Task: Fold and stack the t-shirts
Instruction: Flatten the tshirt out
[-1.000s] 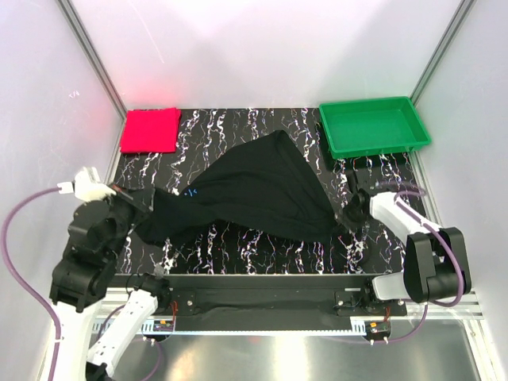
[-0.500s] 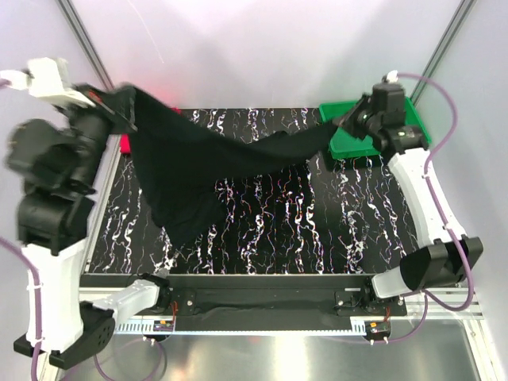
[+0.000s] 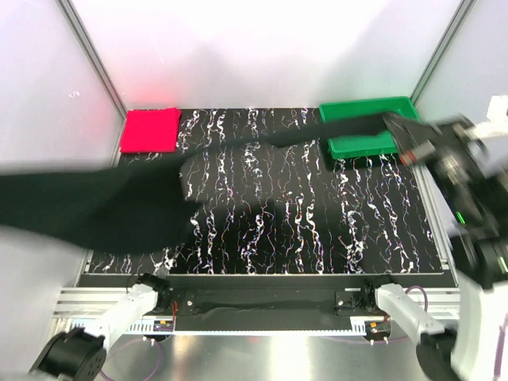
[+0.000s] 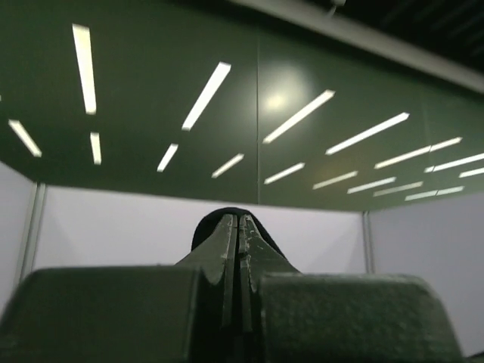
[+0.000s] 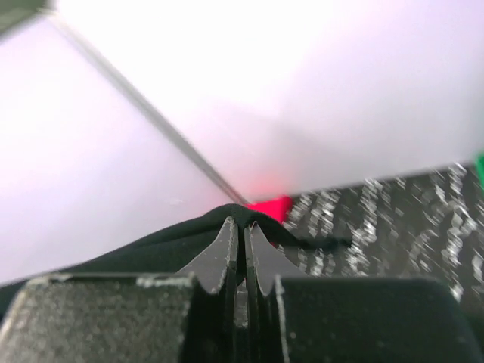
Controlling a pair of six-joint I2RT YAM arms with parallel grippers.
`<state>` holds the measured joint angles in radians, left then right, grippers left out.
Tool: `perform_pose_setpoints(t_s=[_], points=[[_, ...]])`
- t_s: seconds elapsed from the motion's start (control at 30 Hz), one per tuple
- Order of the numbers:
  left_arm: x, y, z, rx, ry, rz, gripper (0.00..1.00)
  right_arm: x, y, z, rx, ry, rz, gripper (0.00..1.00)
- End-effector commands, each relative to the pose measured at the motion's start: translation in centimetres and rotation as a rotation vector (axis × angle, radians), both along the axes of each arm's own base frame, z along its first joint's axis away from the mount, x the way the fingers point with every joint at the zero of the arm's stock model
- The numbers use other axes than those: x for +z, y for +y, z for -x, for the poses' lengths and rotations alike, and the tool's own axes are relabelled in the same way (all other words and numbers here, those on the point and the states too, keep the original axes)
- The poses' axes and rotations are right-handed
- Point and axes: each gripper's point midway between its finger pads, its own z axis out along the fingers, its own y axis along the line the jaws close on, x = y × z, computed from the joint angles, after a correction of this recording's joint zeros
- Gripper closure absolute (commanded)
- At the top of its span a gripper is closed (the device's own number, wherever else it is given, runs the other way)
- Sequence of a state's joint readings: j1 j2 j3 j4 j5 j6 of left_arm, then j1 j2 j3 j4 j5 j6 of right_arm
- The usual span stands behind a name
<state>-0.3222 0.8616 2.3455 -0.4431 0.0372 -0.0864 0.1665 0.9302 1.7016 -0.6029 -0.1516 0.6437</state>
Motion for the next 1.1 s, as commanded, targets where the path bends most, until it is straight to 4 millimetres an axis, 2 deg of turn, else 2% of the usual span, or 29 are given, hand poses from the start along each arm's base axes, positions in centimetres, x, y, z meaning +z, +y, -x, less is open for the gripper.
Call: perform_pose_setpoints(t_s=[0.0, 0.07, 0.1, 0.17, 0.23, 0.27, 0.3, 0.33, 0.37, 0.4, 0.43, 0.47, 0.5, 0.53, 0.57, 0.6, 0.63, 0.73, 0.77, 0.8, 0.83, 0.87, 0.9, 0.93, 0.97, 1.0, 1.03, 1.07], points=[[1.4, 1.4, 4.0, -0.028, -0.150, 0.051, 1.00, 2.8, 0.0, 4.9, 0.050, -0.115, -0.033, 1.00], [1.6, 2.0, 5.1, -0.031, -0.184, 0.067, 1.00, 3.3, -0.3, 6.7, 0.050, -0.137, -0.060, 1.00], [1.7, 2.3, 5.1, -0.014, -0.186, 0.070, 1.00, 3.4, -0.4, 6.9, 0.044, -0.135, -0.068, 1.00], [1.8, 2.6, 3.9, -0.016, -0.168, 0.077, 1.00, 2.9, -0.4, 6.6, 0.046, -0.109, -0.084, 1.00], [1.6, 2.3, 0.2, -0.024, -0.100, 0.074, 1.00, 2.0, -0.3, 5.8, 0.045, -0.073, -0.097, 1.00], [1.4, 2.2, -1.4, -0.006, -0.076, 0.068, 1.00, 0.7, -0.1, 4.3, 0.039, -0.020, -0.101, 1.00], [0.2, 1.7, -5.9, 0.064, 0.021, 0.057, 1.00, -0.1, 0.0, 3.5, 0.032, 0.009, -0.102, 1.00], [-0.5, 0.8, -9.1, 0.080, 0.076, 0.045, 1.00, -1.2, 0.0, 2.7, 0.026, 0.051, -0.110, 1.00], [-1.8, -0.1, -12.1, 0.126, 0.139, 0.023, 1.00, -3.3, 0.2, 1.0, 0.012, 0.123, -0.106, 1.00], [-5.0, -1.3, -17.6, 0.240, 0.273, -0.026, 1.00, -4.8, -0.2, -0.1, -0.021, 0.165, -0.101, 1.00], [-6.5, -2.7, -21.2, 0.300, 0.325, -0.053, 1.00, -6.4, -0.3, -1.0, -0.042, 0.220, -0.102, 1.00], [-10.8, -5.0, -25.9, 0.360, 0.429, -0.140, 1.00, -9.3, -0.3, -2.7, -0.063, 0.295, -0.087, 1.00], [-12.9, -5.8, -28.4, 0.392, 0.479, -0.165, 1.00, -10.8, -0.7, -3.6, -0.098, 0.335, -0.086, 1.00], [-15.8, -6.2, -32.4, 0.444, 0.542, -0.200, 1.00, -12.3, -0.9, -4.3, -0.116, 0.374, -0.077, 1.00], [-19.8, -7.5, -35.4, 0.416, 0.622, -0.253, 1.00, -15.1, -1.0, -5.6, -0.137, 0.441, -0.052, 1.00], [-22.2, -8.4, -37.4, 0.363, 0.663, -0.261, 1.00, -16.6, -1.9, -6.4, -0.200, 0.473, -0.039, 1.00], [-26.5, -9.2, -40.8, 0.378, 0.719, -0.284, 1.00, -19.7, -2.5, -7.4, -0.244, 0.543, -0.009, 1.00], [-32.4, -10.8, -45.2, 0.348, 0.807, -0.334, 1.00, -23.9, -4.4, -9.7, -0.366, 0.606, 0.060, 1.00], [-36.9, -11.9, -48.1, 0.350, 0.881, -0.387, 1.00, -27.0, -4.7, -10.9, -0.389, 0.676, 0.096, 1.00], [-38.9, -12.0, -49.5, 0.367, 0.905, -0.398, 1.00, -28.4, -5.3, -11.6, -0.424, 0.704, 0.112, 1.00], [-39.4, -11.4, -50.9, 0.380, 0.882, -0.362, 1.00, -29.8, -5.7, -12.3, -0.451, 0.745, 0.093, 1.00], [-42.0, -11.2, -52.1, 0.375, 0.910, -0.360, 1.00, -32.8, -6.0, -13.2, -0.461, 0.820, 0.117, 1.00], [-44.9, -11.6, -53.7, 0.331, 0.950, -0.324, 1.00, -34.2, -6.4, -13.8, -0.473, 0.842, 0.131, 1.00], [-46.1, -10.4, -55.1, 0.333, 0.962, -0.281, 1.00, -35.1, -6.8, -14.6, -0.479, 0.848, 0.140, 1.00], [-46.4, -10.2, -56.4, 0.321, 0.980, -0.249, 1.00, -36.8, -7.0, -15.4, -0.482, 0.895, 0.156, 1.00], [-50.0, -10.9, -58.2, 0.268, 1.061, -0.236, 1.00, -37.5, -7.7, -15.8, -0.499, 0.914, 0.169, 1.00], [-51.7, -10.7, -59.1, 0.251, 1.116, -0.248, 1.00, -37.7, -8.2, -16.3, -0.507, 0.921, 0.189, 1.00], [-50.7, -11.1, -60.2, 0.229, 1.106, -0.241, 1.00, -38.2, -8.8, -16.9, -0.527, 0.931, 0.204, 1.00]])
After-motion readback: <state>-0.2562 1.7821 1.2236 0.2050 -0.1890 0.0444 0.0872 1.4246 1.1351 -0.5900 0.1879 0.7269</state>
